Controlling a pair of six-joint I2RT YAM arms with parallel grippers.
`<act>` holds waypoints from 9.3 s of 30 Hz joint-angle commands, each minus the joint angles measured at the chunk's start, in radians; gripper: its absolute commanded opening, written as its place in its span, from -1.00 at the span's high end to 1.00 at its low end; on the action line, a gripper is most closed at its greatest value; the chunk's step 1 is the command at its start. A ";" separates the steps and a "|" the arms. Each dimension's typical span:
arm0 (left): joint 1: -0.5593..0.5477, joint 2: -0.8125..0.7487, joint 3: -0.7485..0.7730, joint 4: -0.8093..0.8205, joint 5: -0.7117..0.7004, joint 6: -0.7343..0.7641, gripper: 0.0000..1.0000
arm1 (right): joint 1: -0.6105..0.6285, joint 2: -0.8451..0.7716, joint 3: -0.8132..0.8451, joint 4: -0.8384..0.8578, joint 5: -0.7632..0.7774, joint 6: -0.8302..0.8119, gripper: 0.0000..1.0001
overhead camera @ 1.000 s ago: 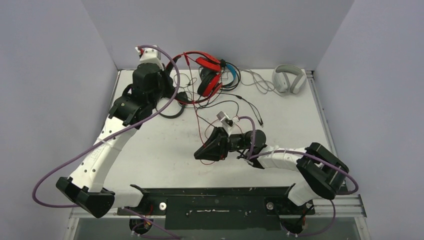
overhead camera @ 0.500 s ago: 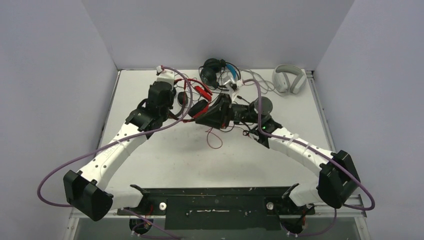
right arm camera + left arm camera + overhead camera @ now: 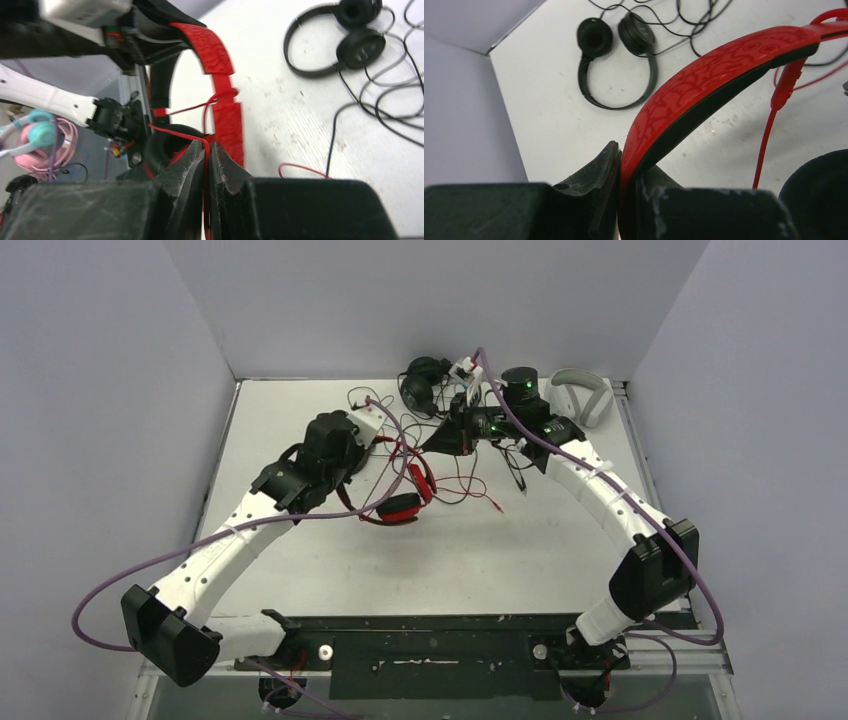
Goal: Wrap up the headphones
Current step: Wrap the headphones cable around the headphones.
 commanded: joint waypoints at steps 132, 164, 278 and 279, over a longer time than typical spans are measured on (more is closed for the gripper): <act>-0.119 0.054 0.221 -0.259 0.387 -0.211 1.00 | 0.026 -0.188 -0.537 0.549 0.350 -0.234 0.64; -0.011 0.205 0.678 -0.182 0.362 -0.670 1.00 | 0.110 0.177 -0.849 1.947 0.065 0.533 0.87; 0.422 0.227 -0.081 -0.096 0.263 -0.720 1.00 | -0.061 -0.412 -0.480 0.081 0.774 0.022 -0.49; 0.436 0.209 -0.096 -0.091 0.210 -0.769 1.00 | -0.061 -0.418 -0.485 0.082 0.780 0.020 -0.50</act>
